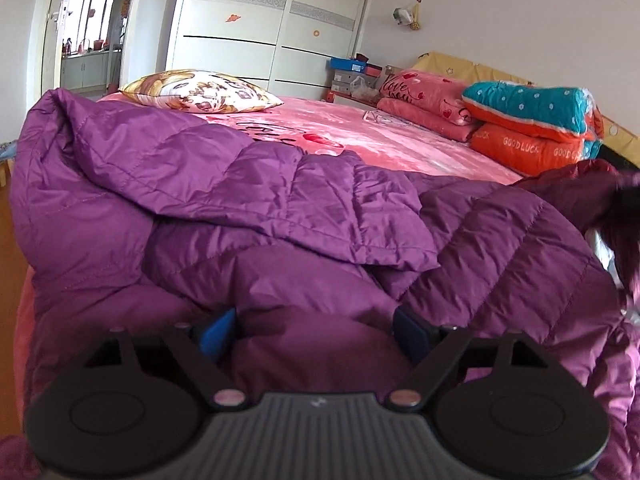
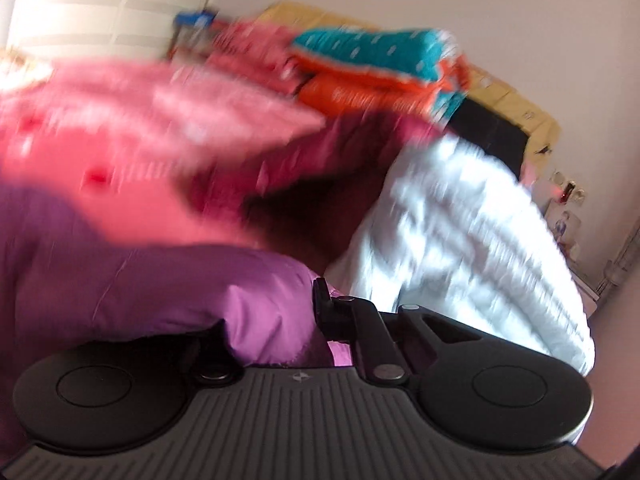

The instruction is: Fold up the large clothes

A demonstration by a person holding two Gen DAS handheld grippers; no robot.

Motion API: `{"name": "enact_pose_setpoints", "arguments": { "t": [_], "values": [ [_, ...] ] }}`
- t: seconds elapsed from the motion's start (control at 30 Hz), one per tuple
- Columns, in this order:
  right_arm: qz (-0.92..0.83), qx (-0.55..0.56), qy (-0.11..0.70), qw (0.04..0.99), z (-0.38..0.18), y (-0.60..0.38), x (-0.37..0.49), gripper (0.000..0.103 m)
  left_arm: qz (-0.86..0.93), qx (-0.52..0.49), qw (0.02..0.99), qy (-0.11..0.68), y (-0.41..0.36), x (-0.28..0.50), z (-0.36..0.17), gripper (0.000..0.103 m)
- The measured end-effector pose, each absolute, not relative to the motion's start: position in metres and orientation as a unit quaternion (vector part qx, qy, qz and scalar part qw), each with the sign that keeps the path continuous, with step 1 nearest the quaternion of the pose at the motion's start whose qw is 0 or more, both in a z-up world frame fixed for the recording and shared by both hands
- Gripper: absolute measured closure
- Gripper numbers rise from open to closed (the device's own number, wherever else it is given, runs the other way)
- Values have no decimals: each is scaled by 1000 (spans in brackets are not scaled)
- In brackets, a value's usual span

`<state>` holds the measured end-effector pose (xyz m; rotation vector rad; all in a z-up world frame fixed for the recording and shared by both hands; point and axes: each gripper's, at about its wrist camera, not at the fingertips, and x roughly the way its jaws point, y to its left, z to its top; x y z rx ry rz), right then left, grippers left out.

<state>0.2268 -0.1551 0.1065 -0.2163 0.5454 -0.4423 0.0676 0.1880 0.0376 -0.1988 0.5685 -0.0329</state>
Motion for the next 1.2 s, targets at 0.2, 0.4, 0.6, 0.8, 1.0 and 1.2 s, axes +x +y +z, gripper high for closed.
{"name": "enact_pose_setpoints", "arguments": {
  "t": [0.2, 0.4, 0.6, 0.8, 1.0, 1.2],
  "values": [
    [-241, -136, 183, 943, 179, -158, 264, 95, -41, -131, 953, 268, 178, 75, 39, 19],
    [-293, -146, 132, 936, 228, -186, 290, 96, -94, -161, 951, 247, 157, 84, 38, 18],
    [-337, -188, 174, 906, 171, -206, 303, 95, -99, -136, 944, 284, 144, 97, 24, 18],
    [-309, -249, 229, 889, 88, -198, 274, 84, -107, -136, 943, 284, 147, 96, 26, 18],
    [-292, -261, 250, 885, 68, -191, 238, 36, -129, -177, 938, 269, 167, 88, 34, 18],
    [-276, -239, 279, 888, 67, -186, 193, 3, -119, -221, 937, 242, 193, 82, 46, 18]
  ]
}}
